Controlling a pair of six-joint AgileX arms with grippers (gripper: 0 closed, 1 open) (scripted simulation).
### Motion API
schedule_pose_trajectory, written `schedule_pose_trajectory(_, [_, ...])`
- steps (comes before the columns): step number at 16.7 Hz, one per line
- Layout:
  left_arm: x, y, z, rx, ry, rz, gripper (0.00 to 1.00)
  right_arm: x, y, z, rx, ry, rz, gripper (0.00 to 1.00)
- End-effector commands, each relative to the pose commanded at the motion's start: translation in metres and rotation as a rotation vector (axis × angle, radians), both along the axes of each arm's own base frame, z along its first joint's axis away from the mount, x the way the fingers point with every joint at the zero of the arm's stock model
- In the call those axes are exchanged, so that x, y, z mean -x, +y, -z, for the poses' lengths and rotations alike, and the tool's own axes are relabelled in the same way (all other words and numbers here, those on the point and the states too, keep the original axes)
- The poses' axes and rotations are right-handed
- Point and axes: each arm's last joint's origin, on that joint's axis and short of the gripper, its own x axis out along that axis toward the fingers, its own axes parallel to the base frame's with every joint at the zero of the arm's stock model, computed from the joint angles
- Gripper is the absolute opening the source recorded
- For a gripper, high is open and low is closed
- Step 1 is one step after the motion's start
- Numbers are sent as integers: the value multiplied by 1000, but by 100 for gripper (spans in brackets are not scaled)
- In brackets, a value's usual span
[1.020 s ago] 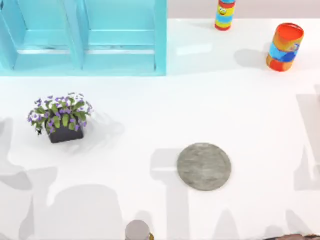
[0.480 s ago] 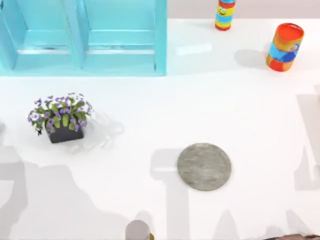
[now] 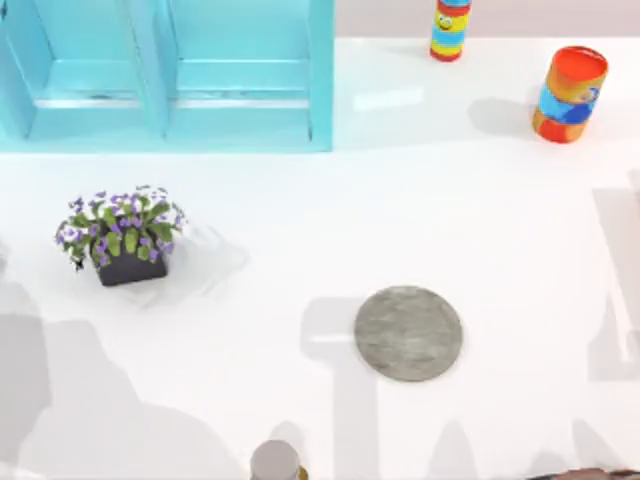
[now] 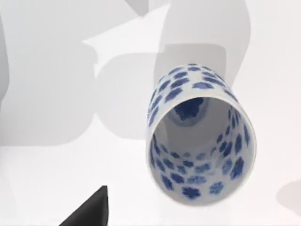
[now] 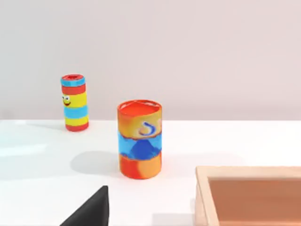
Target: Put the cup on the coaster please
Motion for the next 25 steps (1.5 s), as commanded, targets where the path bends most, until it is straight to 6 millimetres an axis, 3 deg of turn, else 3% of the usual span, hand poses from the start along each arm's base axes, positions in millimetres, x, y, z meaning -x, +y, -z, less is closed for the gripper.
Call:
schedule_pose_trajectory(5, [2,-1,52,-1,-2,1,100,0,0,0,0,0,0,100])
schedule_pose_trajectory(10, [4,-1,57,1,2,1,100,0,0,0,0,0,0,100])
schedule_pose_trajectory(23, [4,-1,57,1,2,1,2,0,0,0,0,0,0,100])
schedule_pose_trajectory(25, [4,-1,57,1,2,1,0,0,0,0,0,0,0,100])
